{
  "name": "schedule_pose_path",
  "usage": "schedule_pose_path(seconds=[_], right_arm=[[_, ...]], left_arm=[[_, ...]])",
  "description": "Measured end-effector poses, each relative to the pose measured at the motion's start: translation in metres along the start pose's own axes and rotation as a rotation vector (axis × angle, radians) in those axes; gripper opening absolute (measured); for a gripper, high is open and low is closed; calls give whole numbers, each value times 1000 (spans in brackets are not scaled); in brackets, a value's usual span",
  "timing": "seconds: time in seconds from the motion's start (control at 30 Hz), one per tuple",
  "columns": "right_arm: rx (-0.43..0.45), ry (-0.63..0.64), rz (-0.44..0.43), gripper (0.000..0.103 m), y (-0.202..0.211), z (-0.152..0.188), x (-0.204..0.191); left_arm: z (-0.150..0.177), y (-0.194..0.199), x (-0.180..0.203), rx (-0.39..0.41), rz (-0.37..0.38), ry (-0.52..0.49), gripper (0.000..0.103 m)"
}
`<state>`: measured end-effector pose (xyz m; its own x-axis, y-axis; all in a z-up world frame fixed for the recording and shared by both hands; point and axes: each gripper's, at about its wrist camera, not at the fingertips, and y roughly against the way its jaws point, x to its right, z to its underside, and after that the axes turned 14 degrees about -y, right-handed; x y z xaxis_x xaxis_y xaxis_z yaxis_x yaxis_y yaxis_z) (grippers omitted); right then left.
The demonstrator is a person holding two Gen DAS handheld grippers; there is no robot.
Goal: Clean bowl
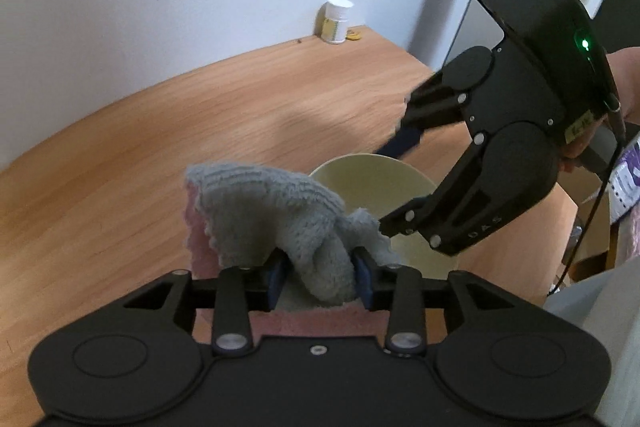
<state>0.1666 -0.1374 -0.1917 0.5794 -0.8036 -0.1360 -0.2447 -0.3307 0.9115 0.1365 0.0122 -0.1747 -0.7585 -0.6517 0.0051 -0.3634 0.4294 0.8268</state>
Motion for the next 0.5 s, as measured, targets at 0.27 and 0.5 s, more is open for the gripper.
schedule_pose_path(seconds=[0.27,0.5], right_arm=[[-71,2,-50,22,-20,-11,7],[-171,-45,-118,34,-36,-20,7]], left_arm=[[-4,-13,-2,-35,-6,45,43],[-1,-20,-7,-24,10,127,35]])
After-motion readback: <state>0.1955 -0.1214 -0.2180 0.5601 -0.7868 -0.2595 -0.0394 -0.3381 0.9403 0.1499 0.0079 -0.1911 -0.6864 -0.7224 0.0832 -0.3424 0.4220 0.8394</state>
